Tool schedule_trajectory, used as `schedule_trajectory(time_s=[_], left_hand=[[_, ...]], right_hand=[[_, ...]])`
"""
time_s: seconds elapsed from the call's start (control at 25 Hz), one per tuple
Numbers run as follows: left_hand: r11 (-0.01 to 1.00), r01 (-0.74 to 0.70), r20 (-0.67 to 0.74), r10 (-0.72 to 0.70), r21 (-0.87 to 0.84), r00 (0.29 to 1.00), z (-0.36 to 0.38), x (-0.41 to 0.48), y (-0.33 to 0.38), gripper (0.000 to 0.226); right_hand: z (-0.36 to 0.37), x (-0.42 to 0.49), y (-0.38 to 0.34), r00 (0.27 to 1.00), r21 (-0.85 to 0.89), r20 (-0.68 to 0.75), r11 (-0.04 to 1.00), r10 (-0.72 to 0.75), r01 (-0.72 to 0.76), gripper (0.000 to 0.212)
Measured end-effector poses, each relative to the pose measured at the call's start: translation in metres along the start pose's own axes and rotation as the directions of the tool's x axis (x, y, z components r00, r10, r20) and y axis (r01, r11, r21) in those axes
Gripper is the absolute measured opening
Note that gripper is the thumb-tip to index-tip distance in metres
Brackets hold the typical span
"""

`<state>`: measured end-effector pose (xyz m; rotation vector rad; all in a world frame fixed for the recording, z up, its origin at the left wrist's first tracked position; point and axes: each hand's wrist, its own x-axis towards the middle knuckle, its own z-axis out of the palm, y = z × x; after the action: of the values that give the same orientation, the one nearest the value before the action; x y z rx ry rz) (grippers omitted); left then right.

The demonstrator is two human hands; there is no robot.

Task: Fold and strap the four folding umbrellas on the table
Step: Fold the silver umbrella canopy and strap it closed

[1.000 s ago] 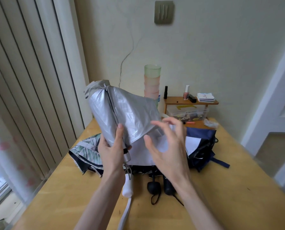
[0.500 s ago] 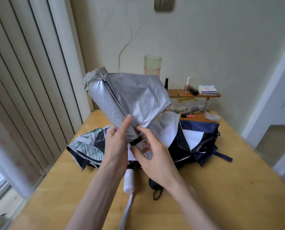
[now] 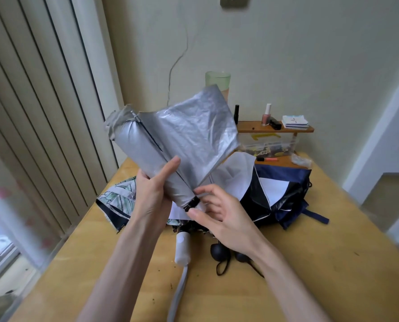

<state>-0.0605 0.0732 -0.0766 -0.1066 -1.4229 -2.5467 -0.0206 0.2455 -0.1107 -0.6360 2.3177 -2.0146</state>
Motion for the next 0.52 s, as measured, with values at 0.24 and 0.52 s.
schedule_trajectory(time_s=[0.24, 0.52], left_hand=[[1.0, -0.011, -0.074, 0.011, 0.002, 0.997, 0.004, 0.0, -0.009, 0.052], [0.997, 0.019, -0.051, -0.022, -0.071, 0.998, 0.002, 0.0, -0.009, 0.061]], right_hand=[[0.011, 0.001, 0.013, 0.995, -0.106, -0.094, 0.994, -0.038, 0.028, 0.037], [0.012, -0.003, 0.013, 0.999, 0.037, 0.02, 0.998, 0.042, -0.043, 0.02]])
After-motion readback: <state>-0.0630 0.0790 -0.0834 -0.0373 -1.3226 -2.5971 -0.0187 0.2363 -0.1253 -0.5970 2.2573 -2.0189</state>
